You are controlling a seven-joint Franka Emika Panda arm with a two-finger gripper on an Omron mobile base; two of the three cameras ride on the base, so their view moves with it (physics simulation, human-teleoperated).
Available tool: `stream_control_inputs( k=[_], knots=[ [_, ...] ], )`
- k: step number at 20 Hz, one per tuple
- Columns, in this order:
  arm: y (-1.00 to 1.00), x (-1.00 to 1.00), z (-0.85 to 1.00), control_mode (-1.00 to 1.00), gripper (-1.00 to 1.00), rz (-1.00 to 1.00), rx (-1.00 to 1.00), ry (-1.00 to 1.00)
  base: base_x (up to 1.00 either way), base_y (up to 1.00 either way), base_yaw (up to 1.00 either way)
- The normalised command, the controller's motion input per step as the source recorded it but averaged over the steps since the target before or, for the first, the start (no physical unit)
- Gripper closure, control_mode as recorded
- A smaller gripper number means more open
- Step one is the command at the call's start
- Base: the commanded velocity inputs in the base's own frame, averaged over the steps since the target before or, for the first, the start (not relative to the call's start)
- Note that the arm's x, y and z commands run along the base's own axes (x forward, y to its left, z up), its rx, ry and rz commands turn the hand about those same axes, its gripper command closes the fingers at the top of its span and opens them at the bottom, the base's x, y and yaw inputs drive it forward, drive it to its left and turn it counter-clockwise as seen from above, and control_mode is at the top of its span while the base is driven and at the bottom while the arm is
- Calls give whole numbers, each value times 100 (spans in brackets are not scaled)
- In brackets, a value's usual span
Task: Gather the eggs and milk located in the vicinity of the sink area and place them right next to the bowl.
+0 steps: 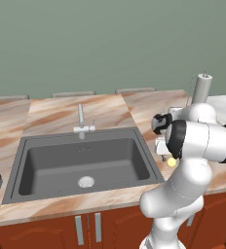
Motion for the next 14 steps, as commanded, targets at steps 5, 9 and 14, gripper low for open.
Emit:
stream_control_inputs(
  k=[5, 9, 14],
  knots=[
    [0, 0, -28, -100, -100, 0, 0, 0, 0, 0, 0],
    [0, 0, -15, -100, -100, 0, 0, 0, 0, 0, 0],
    [0, 0, 0, -100, -100, 0, 0, 0, 0, 0, 0]
  ],
)
